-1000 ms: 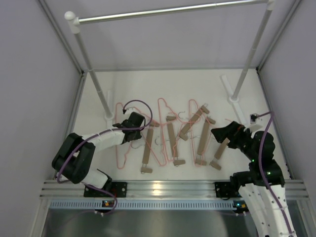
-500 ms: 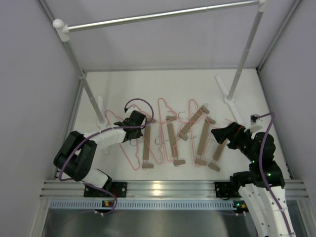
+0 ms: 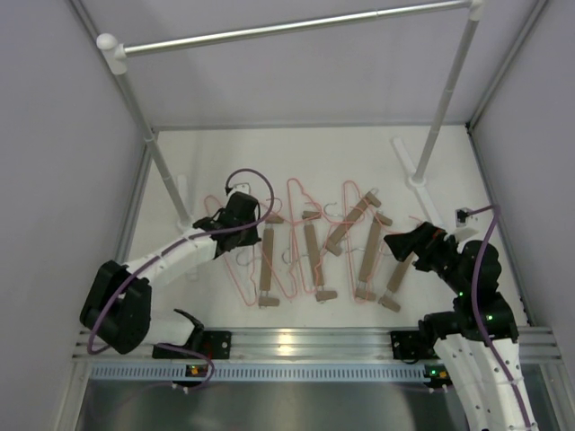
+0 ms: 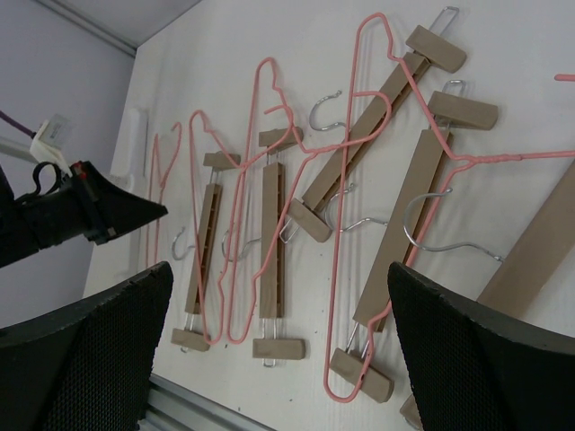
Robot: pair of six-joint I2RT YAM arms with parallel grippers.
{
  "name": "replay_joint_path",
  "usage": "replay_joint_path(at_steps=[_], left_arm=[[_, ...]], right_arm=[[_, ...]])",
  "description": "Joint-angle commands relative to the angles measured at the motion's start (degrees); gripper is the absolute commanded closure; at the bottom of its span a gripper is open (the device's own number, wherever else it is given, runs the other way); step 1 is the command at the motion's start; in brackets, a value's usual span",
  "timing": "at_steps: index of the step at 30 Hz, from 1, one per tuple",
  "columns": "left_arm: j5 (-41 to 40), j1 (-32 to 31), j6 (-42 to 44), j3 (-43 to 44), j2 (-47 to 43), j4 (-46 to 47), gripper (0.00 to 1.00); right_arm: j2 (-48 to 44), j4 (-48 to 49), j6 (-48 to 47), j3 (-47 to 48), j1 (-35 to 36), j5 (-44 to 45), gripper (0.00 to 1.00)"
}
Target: Organize the hangers
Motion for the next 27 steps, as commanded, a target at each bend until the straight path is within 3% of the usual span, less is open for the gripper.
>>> replay_joint_path(at_steps=[1,12,18,27], left_arm=[[4.56,0.22,1.26,2.88,-4.68,-1.87,1.0],[13.27,0.22,-1.36,14.12,-13.04,-3.37,1.0],[18.27,0.31,-5.05,26.77,-14.98,-3.28,1.0],[17.41,0.31,-11.64,43.74,-12.61,0.83,1.0]], right_arm=[[-0.1,0.23,0.51,0.66,-0.44,-0.03,0.0],[1.13,0.23,-0.1,3.3,-0.44,0.15,0.01],[1.92,0.23,-0.37,5.49,-0.52,0.23,0.0],[4.38,0.32,-1.07,10.41,-0.52,0.5,0.01]])
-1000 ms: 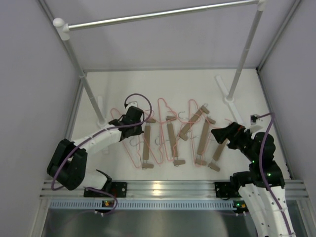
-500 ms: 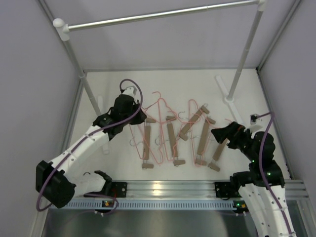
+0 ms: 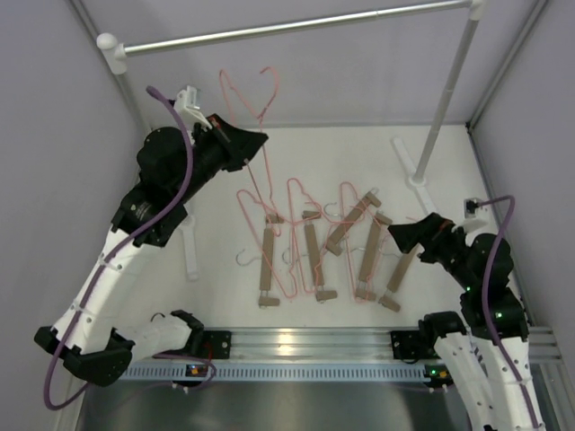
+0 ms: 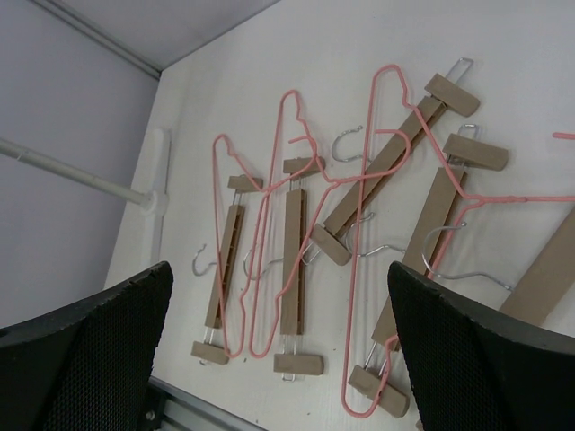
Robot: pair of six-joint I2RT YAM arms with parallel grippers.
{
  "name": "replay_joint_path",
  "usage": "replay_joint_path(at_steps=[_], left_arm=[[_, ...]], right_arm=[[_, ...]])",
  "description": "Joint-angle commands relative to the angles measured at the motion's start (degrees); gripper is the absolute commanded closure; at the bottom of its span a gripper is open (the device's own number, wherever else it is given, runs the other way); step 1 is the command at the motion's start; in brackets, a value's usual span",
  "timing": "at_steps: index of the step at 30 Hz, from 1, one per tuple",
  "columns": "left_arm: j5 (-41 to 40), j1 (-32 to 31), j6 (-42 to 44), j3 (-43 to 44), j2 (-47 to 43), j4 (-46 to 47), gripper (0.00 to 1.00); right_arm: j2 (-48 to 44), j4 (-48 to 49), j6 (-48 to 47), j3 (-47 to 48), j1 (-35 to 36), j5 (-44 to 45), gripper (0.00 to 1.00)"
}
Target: Organize the hangers
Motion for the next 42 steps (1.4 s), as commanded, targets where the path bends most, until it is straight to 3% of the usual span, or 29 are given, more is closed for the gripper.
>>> replay_joint_path(at_steps=[1,11,27,42], left_arm=[[1.78,0.22,-4.57,4.39,1.12,5.35,1.0],[1.0,0.31,-8.53,10.54,6.13,10.98,1.0],[-2.17,0.31,-11.17,10.02,7.89,16.78,1.0],[-10.34,0.92,-11.44,9.14,9.21,18.8,1.0]], right_arm=[[1.19,0.54,-0.76,4.17,-0.44,0.52,0.0],[2.25,0.28,-1.29,7.6,-0.52,0.35,0.0],[2.86,-0.43,-1.91,9.97,-0.52,0.26,0.0],[3.13,-1.57,-2.17,11.55,-0.44,-0.09,0.01]])
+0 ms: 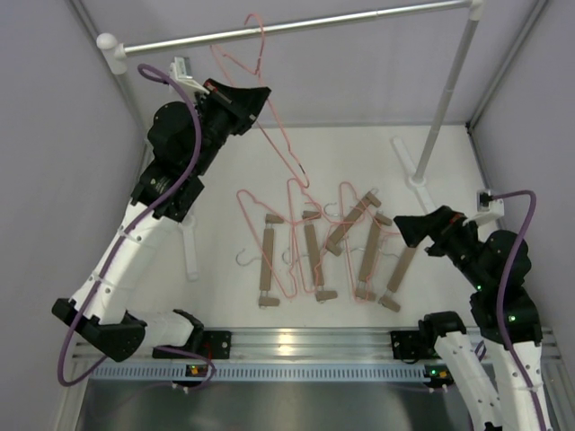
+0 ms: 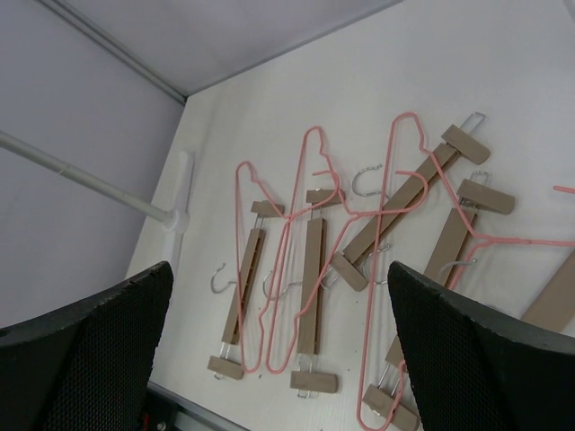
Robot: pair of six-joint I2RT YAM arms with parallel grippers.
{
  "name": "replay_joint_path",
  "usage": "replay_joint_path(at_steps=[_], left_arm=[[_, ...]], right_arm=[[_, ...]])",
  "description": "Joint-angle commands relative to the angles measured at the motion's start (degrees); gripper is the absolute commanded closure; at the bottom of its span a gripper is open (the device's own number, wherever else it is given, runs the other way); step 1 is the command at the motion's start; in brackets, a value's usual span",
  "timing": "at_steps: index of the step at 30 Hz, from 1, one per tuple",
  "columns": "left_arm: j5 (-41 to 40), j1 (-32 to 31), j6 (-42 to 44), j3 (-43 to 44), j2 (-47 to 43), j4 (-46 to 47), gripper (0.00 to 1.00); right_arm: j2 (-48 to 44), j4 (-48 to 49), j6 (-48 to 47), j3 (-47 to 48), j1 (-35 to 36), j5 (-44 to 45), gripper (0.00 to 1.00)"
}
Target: Organize the hangers
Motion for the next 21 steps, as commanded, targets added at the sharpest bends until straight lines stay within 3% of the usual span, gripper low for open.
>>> replay_joint_path(at_steps=[1,21], left_arm=[[-3.35,0.51,-0.48,0.7,-0.02,5.51,1.0],[-4.06,1.3,-1.01,-4.65,-2.21,5.96,1.0]], right_arm=[[0.42,-0.41,-0.73,2.79,-0.52,-0.27,0.01],[-0.2,-1.38,-0.46,3.23,-0.52,-0.8,0.01]])
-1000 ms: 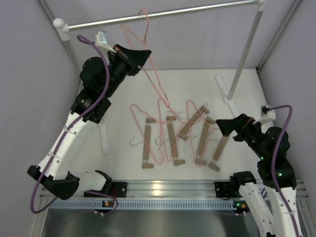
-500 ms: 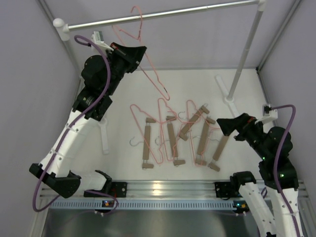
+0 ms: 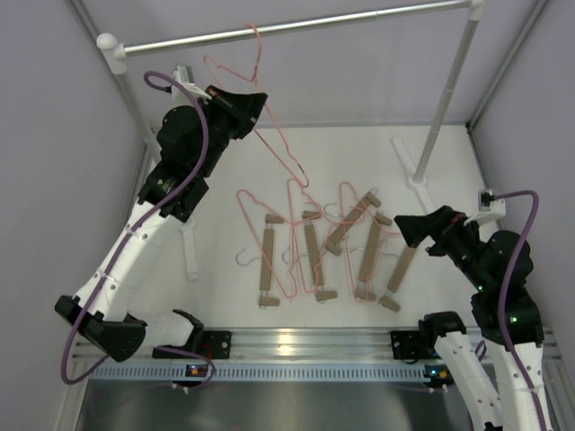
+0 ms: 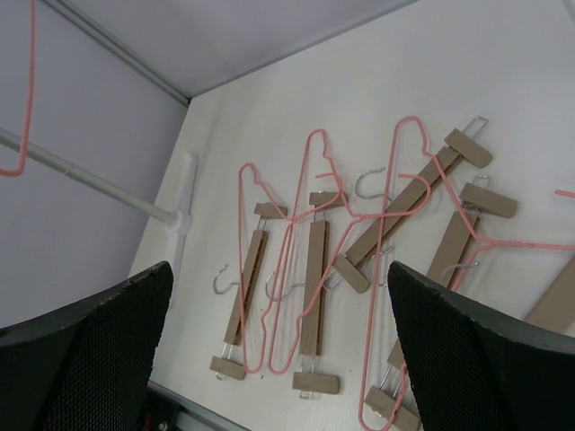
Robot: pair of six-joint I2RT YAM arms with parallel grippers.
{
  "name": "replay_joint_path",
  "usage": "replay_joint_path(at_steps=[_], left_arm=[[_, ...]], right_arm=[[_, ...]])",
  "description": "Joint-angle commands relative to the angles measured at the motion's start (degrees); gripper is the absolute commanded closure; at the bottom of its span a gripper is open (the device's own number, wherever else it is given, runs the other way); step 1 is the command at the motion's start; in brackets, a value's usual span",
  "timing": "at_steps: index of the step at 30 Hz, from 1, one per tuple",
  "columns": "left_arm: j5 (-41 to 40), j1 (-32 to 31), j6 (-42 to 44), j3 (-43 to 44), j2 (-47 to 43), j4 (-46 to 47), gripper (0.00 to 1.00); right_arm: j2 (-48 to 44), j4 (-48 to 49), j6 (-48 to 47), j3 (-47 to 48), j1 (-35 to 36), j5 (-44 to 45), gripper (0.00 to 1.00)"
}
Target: Organize the hangers
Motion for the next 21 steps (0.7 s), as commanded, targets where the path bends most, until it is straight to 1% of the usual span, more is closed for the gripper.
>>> replay_joint_path(at_steps=[1,3,7,8,10,11,13,18,21], left_arm=[[-0.27,0.23,-0.16,-1.09,-2.98,4.78,0.96],[-0.19,0.32,-0.07,-2.14,-3.51,5.04,0.89],[0.25,0.23,0.02,-3.29,-4.47,5.04,0.8],[0.51,0.23,0.02,-3.55,-4.91,5.04,0.75],[0.95,0.32,0.1,-4.26,-5.35,5.04,0.71],[1.13,0.23,0.11,-4.61,-5.88,5.04,0.67],[2.0,0.32,0.37,-5.31,-6.14,5.04,0.65],[4.2,0.14,0.81,-7.42,-8.07,5.04,0.65],[6.31,0.14,1.25,-9.44,-9.13,4.95,0.65]], right_arm=[[-0.2,-1.27,-0.38,2.4,-0.52,-0.69,0.0],[-0.29,-1.36,-0.46,2.49,-0.52,-0.69,0.0],[-0.37,-1.36,-0.46,2.31,-0.52,-0.69,0.0],[-0.37,-1.36,-0.46,2.4,-0.44,-0.69,0.0],[-0.28,-1.44,-0.55,2.4,-0.52,-0.86,0.01],[-0.28,-1.53,-0.64,2.49,-0.52,-0.86,0.0],[-0.28,-1.8,-0.81,2.49,-0.52,-0.69,0.01],[-0.72,-1.89,-1.08,1.87,-0.61,-0.69,0.01],[-1.77,-1.88,-0.9,1.17,-0.44,0.89,0.01]])
